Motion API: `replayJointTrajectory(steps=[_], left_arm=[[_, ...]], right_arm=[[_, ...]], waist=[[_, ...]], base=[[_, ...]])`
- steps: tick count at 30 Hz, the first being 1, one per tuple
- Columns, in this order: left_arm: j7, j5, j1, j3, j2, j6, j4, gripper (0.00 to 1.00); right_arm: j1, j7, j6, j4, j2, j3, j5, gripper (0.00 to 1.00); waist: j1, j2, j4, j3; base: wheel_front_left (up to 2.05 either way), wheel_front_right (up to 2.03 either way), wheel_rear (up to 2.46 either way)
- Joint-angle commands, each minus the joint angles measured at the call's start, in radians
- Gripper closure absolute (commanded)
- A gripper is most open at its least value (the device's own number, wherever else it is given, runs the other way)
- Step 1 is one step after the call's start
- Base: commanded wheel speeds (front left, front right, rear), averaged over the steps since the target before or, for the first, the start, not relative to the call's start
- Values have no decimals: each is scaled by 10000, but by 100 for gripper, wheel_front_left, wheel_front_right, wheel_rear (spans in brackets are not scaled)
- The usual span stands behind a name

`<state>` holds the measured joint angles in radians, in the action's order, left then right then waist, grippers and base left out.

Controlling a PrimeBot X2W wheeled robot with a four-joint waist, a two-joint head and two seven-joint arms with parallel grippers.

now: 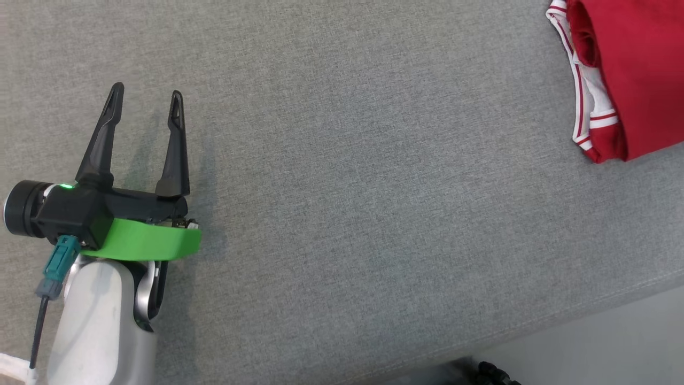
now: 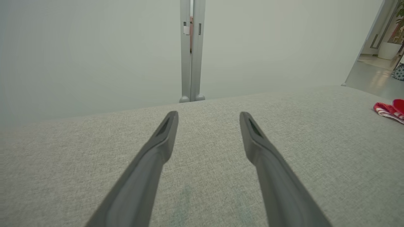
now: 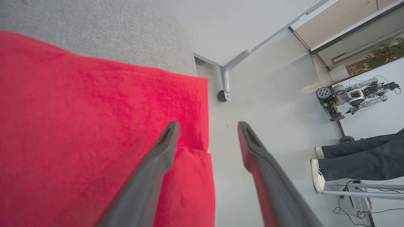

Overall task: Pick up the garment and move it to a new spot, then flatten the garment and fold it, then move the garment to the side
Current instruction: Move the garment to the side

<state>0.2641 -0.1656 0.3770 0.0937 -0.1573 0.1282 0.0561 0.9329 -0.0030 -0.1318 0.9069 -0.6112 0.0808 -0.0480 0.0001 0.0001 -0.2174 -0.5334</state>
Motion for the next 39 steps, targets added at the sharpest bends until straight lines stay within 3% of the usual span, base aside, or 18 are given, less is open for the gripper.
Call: replayJointTrajectory(steps=[1, 9, 16, 25, 39], left_arm=[[-2, -16, -4, -33, 42, 26, 39, 0], [-2, -151, -386, -10, 454, 25, 370, 0], [-2, -58, -1243, -247, 674, 24, 836, 0], [-2, -254, -2526, -949, 957, -41, 1133, 0], [-2, -502, -3321, -1159, 1055, -45, 2207, 0]], right_arm=[[-60, -149, 23, 77, 26, -205, -144, 0], [-1068, -1594, 23, -335, 641, -1495, -411, 0], [-3412, -2470, 23, -2510, 2194, -1830, 481, 0], [-6453, -2293, 21, -5571, 3972, -873, 1416, 0], [-8623, -1592, 21, -7288, 4940, -937, 1705, 0]], waist=[[-1, -1, 84, 179], [-1, -1, 612, 1341], [-1, -1, 1127, 2792], [-1, -1, 1269, 4144], [-1, -1, 2118, 5299]], base=[[0, 0, 0], [0, 0, 0], [0, 0, 0], [0, 0, 0], [0, 0, 0]])
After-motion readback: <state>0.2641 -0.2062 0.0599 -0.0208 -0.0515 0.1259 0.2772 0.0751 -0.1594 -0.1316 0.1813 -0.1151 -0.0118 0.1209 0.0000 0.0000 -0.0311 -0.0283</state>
